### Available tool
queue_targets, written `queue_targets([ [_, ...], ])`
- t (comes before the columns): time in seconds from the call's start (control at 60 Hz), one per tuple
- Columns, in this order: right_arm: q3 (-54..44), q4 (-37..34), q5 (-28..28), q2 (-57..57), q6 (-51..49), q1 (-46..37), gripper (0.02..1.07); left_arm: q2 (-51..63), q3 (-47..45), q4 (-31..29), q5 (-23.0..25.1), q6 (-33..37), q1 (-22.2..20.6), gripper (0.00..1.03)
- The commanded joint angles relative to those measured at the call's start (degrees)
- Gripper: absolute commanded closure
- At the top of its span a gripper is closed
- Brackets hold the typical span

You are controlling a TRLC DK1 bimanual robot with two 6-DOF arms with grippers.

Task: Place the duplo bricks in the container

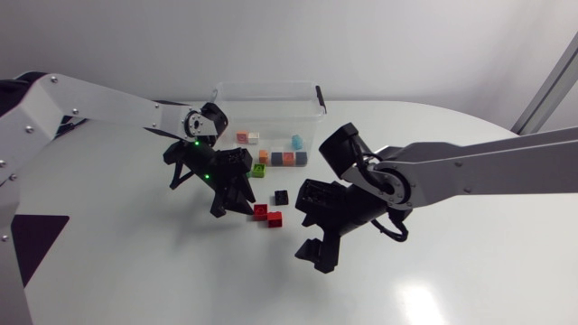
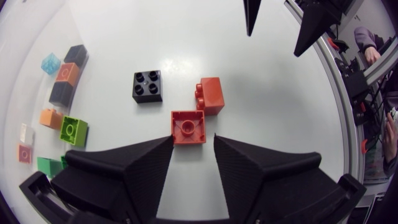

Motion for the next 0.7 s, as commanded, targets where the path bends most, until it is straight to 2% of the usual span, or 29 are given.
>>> queue_targets([
  [0.0,1.58,0.27,-0.18,2.01,-1.96,0.36,0.15,-2.20,-2.99,1.28,0.90,-1.24,-0.28,0.54],
  [0.117,1.41,0.98,-0.36,2.71,-2.57,0.27,0.15,-2.11,-4.04,3.91,0.90,-2.74,-1.07,0.48],
  [0.233,0.79,1.15,-0.36,2.97,-3.19,-0.26,0.15,-1.58,-4.22,6.64,0.64,-4.41,-1.34,0.30],
  [0.3,0.53,1.06,-0.36,2.88,-3.54,-0.61,0.15,-1.49,-4.48,7.96,0.02,-5.29,-1.86,0.28],
  [0.367,0.44,0.98,-0.36,2.80,-3.80,-0.88,0.15,-1.49,-5.01,9.45,-0.94,-6.52,-2.39,0.22],
  [0.683,1.50,0.54,-0.27,3.24,-3.36,-0.44,0.15,1.49,-5.01,10.59,-4.20,-8.89,-3.18,0.22],
])
